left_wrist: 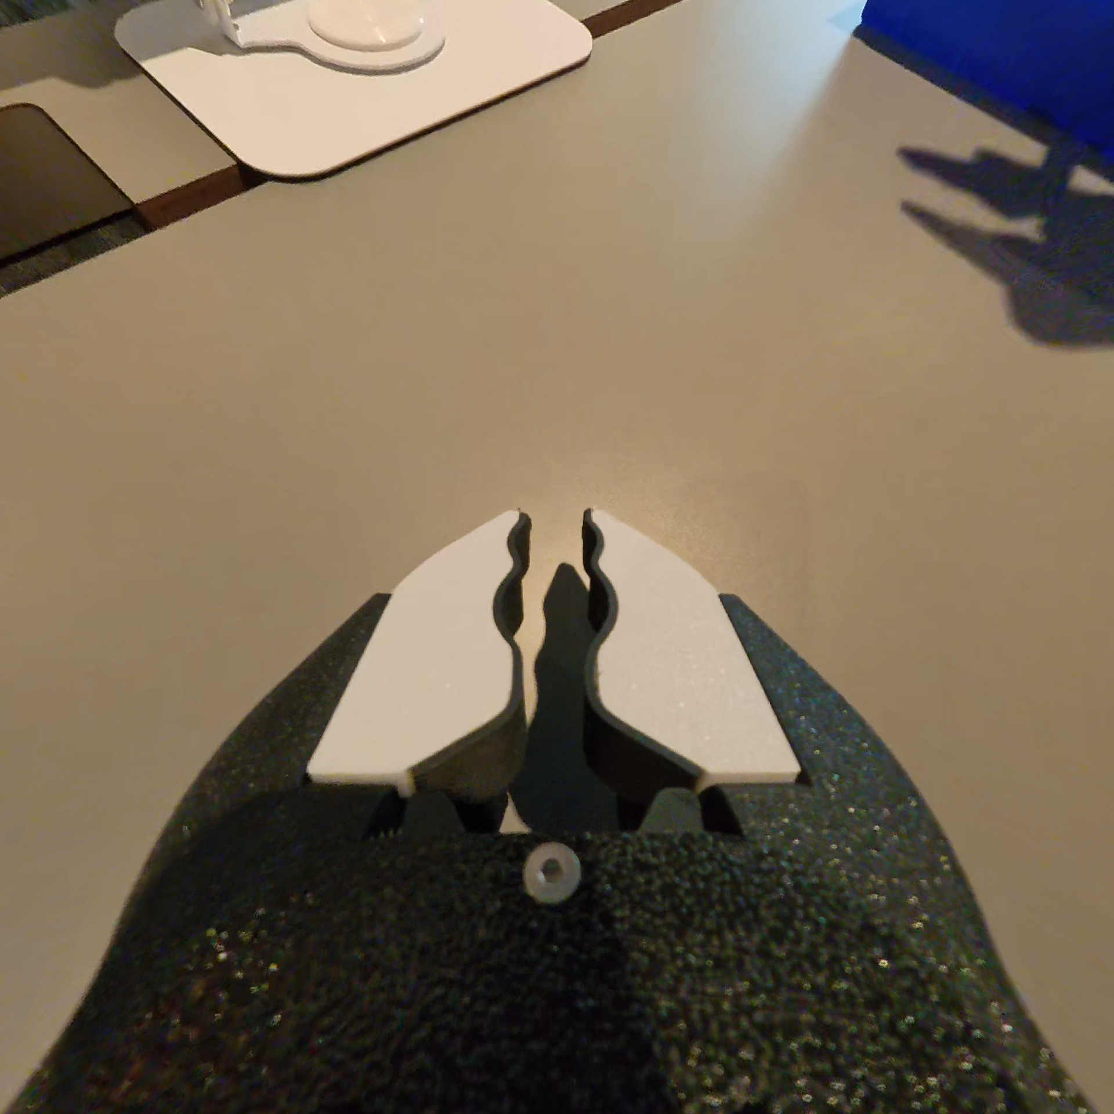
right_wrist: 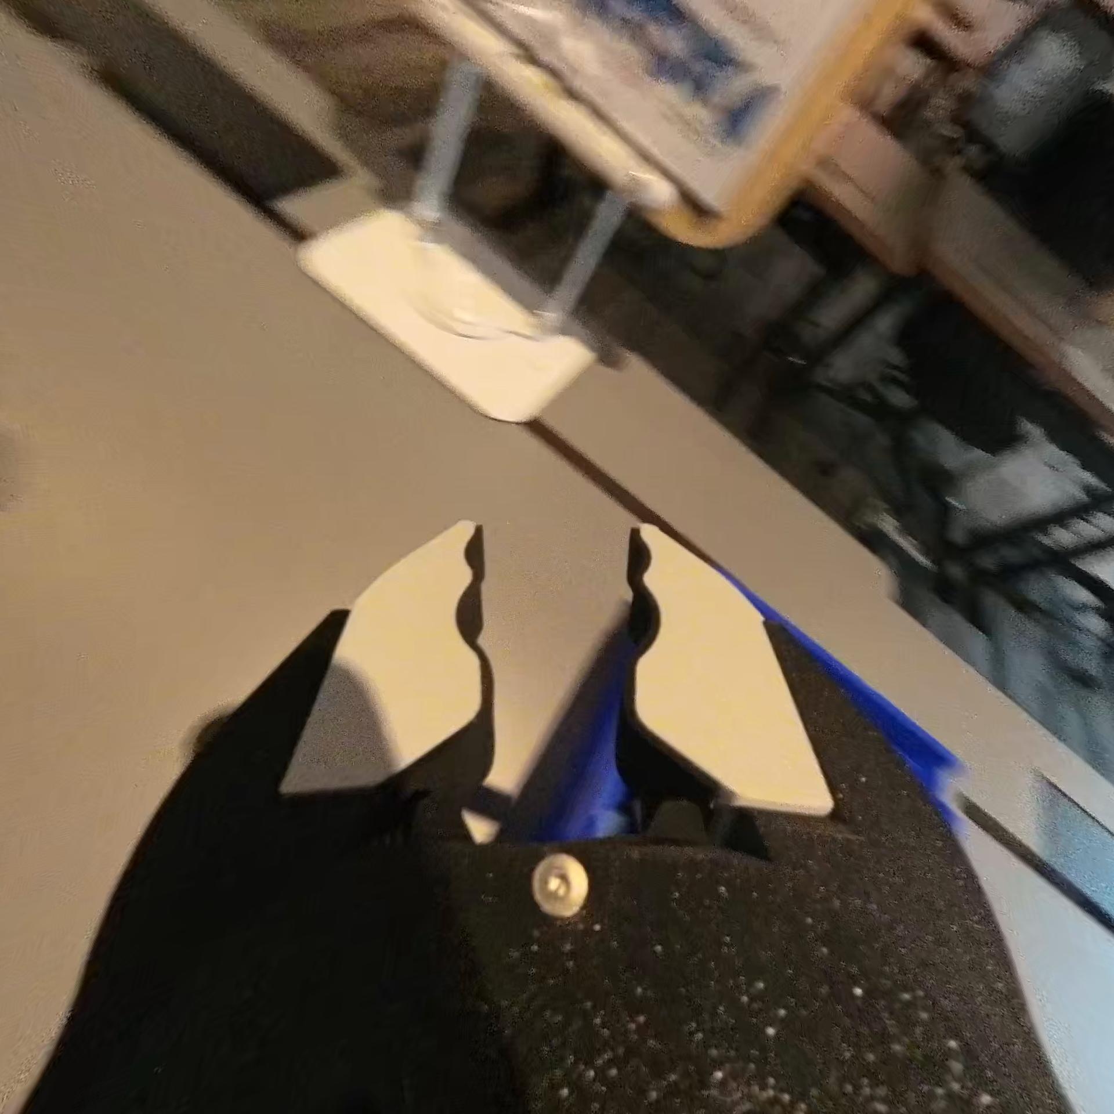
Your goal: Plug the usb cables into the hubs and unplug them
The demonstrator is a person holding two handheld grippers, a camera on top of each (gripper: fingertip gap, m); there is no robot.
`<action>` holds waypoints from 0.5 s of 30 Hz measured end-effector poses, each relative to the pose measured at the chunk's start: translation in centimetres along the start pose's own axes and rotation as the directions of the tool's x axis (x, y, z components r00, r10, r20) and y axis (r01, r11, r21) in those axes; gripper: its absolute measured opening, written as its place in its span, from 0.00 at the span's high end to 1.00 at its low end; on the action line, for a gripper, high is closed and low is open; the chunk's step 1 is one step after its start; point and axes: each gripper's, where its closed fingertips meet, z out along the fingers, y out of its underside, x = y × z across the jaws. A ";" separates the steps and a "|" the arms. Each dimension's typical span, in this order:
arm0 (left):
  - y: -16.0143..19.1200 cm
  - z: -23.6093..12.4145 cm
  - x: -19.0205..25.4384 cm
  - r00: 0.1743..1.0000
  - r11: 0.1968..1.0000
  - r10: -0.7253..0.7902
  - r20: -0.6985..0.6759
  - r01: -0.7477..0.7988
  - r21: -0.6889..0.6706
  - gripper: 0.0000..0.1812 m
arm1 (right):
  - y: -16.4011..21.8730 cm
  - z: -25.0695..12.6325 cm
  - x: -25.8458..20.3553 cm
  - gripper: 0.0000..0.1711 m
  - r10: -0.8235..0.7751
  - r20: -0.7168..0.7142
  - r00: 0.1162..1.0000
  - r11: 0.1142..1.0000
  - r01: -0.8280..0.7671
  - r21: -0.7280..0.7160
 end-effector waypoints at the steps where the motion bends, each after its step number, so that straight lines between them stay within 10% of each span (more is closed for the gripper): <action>1: -0.1 -0.1 0.0 1.000 1.000 0.007 0.005 -0.007 0.005 0.91 | -0.5 0.8 -3.2 0.73 -0.029 0.099 0.995 1.000 0.029 0.003; 9: -3.4 -3.6 -0.8 0.992 0.988 0.080 0.102 -0.092 0.121 0.90 | 6.4 9.2 -24.6 0.73 -0.040 0.625 0.780 0.964 0.193 -0.180; 15: -7.5 -13.3 -4.5 0.919 0.944 0.131 0.372 -0.231 0.237 0.88 | 6.0 10.3 -26.6 0.79 -0.015 0.634 0.773 0.989 0.104 -0.104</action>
